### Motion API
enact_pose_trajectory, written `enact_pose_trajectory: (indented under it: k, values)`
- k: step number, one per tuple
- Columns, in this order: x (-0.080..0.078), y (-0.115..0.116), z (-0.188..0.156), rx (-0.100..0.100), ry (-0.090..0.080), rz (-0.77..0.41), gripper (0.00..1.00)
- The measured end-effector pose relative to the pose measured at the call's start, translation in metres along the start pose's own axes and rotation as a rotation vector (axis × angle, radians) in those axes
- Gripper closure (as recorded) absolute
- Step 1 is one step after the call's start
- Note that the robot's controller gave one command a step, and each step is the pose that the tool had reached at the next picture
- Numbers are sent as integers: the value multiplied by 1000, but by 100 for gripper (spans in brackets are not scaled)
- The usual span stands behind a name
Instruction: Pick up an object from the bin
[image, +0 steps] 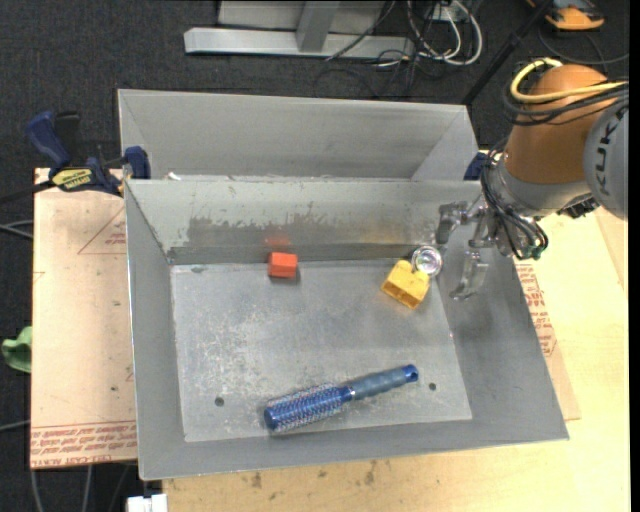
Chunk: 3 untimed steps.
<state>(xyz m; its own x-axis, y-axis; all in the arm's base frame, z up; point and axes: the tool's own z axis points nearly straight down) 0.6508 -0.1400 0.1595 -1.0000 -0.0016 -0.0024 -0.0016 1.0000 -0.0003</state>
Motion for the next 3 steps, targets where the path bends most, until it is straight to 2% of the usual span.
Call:
enact_pose_trajectory:
  k: [1, 2, 3]
  values:
    - [-6, 24, 85, -2, 1, -187, 0]
    - [13, 37, 88, -1, -4, 52, 0]
    - [11, 37, 85, 1, -6, 51, 100]
